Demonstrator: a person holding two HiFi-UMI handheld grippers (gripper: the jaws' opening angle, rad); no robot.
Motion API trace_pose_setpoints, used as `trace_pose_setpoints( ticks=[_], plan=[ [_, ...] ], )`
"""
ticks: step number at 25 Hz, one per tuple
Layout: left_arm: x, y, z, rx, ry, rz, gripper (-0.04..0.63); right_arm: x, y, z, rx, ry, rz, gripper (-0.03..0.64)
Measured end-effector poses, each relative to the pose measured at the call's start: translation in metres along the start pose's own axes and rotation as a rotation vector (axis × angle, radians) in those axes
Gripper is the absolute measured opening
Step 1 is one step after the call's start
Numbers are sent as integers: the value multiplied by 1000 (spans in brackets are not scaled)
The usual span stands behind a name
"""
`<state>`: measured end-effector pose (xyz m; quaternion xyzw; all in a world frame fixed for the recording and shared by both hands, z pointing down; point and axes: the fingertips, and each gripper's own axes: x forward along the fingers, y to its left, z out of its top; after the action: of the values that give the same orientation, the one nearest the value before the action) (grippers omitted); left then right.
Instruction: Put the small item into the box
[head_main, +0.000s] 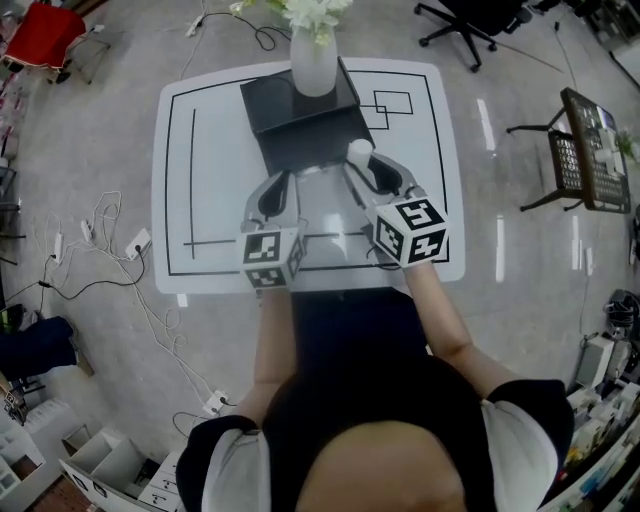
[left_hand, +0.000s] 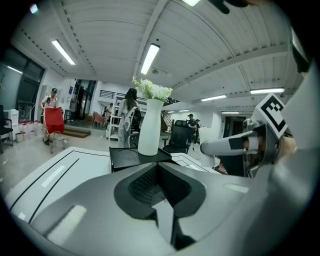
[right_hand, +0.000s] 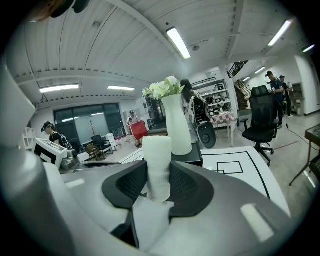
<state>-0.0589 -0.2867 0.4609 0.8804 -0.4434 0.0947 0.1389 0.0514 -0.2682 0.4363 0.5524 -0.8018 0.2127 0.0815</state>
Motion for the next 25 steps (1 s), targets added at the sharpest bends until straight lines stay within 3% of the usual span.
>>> trace_pose_setpoints(
  ticks=[16,25],
  plan=[
    [21,30,-5,-15,29,-19,11,41,2,12,-45,10,-7,138],
    [31,46,-16,-18,61,-26,11,71,9,20,-155,39,10,140]
  ],
)
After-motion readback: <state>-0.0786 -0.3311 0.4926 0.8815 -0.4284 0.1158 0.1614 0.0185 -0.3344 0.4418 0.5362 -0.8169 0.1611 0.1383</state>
